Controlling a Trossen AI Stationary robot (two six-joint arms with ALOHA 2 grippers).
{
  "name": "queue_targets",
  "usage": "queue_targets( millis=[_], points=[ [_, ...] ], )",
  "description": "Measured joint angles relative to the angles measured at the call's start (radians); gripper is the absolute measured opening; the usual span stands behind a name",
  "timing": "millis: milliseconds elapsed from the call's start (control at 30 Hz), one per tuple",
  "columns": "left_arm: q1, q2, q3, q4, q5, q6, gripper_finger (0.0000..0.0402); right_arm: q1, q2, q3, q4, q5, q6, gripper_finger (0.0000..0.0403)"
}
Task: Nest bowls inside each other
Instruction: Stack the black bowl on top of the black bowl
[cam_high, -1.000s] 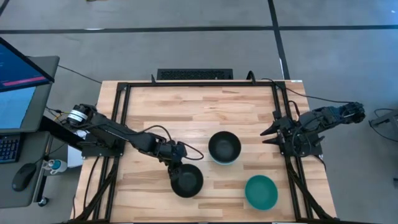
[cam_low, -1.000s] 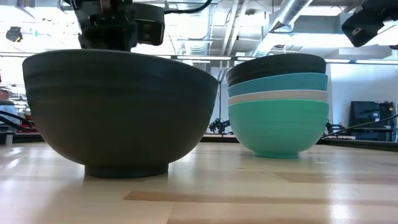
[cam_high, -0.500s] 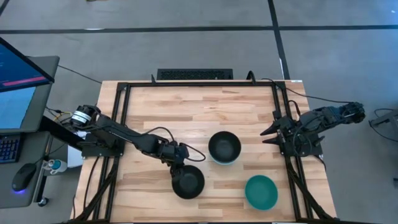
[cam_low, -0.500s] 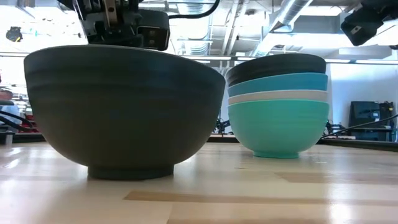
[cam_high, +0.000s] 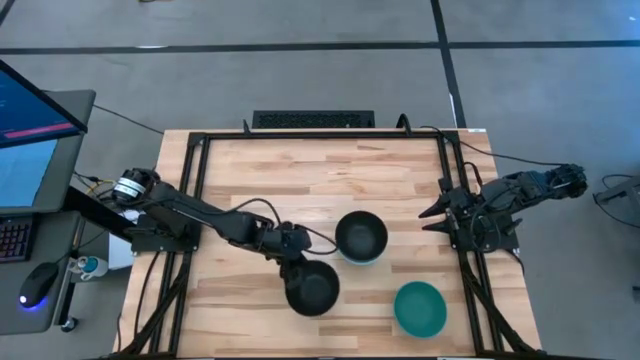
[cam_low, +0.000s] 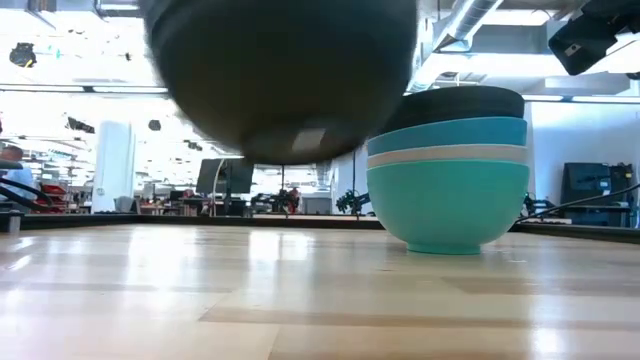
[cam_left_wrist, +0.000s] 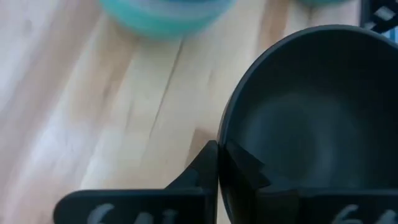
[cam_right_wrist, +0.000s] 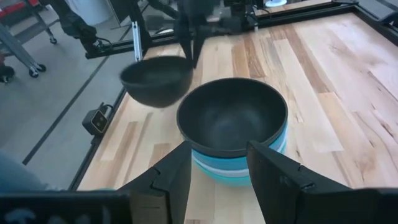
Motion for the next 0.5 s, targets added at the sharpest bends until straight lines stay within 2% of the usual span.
queue_targets(
  millis=[233,333,500],
  points=[
    [0.047,-0.004,0.302,-0.328,-0.135,0.094,0.0001,0.0,0.0,0.0,0.0,0.0,0.0,0.0177],
    [0.089,-0.004,0.411,-0.399,-0.184,0.147,0.0001,0.0,0.0,0.0,0.0,0.0,0.0,0.0177],
    [0.179,0.007,0.509,-0.423,-0.144,0.226,0.0001,0.0,0.0,0.0,0.0,0.0,0.0,0.0177]
  ],
)
